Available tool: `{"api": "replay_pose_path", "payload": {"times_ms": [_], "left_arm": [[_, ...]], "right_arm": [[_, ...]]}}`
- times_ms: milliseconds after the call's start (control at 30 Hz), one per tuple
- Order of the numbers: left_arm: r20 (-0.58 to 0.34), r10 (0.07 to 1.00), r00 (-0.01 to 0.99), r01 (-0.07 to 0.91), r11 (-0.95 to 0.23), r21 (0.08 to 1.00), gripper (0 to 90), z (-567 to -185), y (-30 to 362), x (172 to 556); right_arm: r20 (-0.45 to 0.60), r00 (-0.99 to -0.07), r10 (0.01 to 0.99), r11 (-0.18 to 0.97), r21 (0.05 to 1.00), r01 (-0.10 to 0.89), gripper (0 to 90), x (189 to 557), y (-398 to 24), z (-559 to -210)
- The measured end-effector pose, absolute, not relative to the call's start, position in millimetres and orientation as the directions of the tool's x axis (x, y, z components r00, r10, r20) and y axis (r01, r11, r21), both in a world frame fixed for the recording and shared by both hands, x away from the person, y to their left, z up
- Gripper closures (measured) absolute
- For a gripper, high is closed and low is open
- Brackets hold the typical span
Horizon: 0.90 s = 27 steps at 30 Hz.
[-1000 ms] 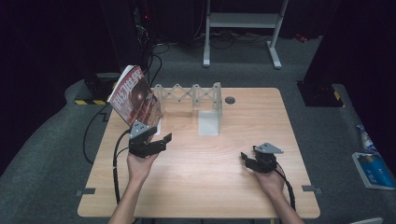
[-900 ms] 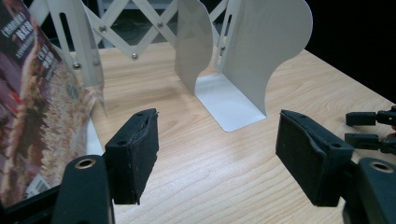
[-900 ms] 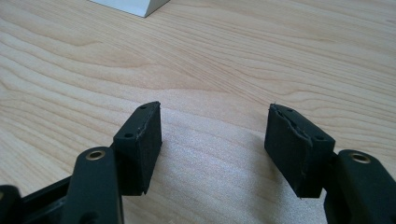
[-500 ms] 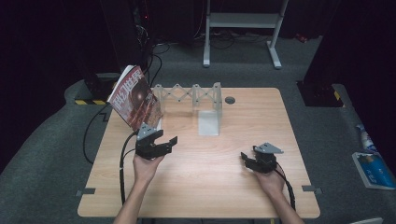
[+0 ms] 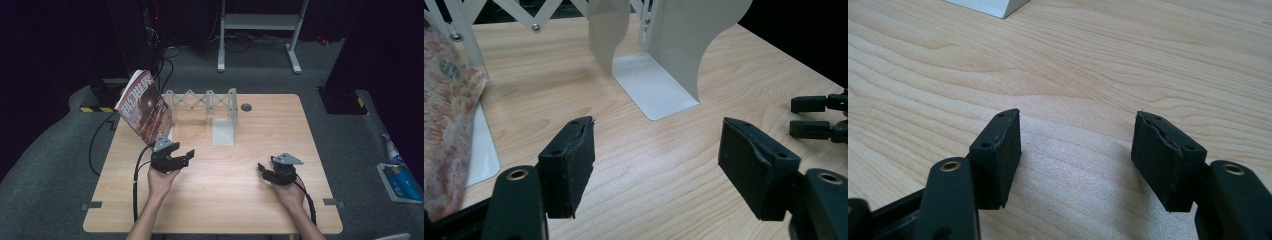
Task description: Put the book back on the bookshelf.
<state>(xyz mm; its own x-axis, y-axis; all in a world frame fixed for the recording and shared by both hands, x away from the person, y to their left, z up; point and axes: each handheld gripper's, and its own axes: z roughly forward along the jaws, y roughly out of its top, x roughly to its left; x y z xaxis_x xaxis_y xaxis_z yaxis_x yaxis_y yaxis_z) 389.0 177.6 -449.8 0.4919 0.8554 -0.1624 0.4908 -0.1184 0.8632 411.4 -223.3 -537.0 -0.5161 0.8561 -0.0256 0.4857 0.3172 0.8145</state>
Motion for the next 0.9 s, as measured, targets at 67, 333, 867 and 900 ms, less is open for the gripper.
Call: {"api": "replay_pose_path", "payload": {"times_ms": [67,333,867,900], "left_arm": [[-0.169,0.854,0.491,0.497,-0.116,0.860,31.4,-452.1,175.9,389.5],[-0.163,0.850,0.502,0.511,-0.139,0.848,31.2,-459.3,169.5,391.4],[-0.165,0.844,0.510,0.530,-0.157,0.833,32.2,-475.1,155.5,393.5],[-0.161,0.844,0.511,0.531,-0.163,0.831,32.2,-476.1,154.7,393.9]], "right_arm": [[-0.027,-0.517,0.856,0.319,0.815,0.484,36.6,411.4,-223.4,-537.1],[-0.027,-0.517,0.856,0.318,0.815,0.485,36.6,411.4,-223.4,-537.1],[-0.026,-0.516,0.856,0.318,0.814,0.486,36.6,411.3,-223.3,-537.1],[-0.026,-0.516,0.856,0.318,0.814,0.486,36.6,411.3,-223.3,-537.1]]}}
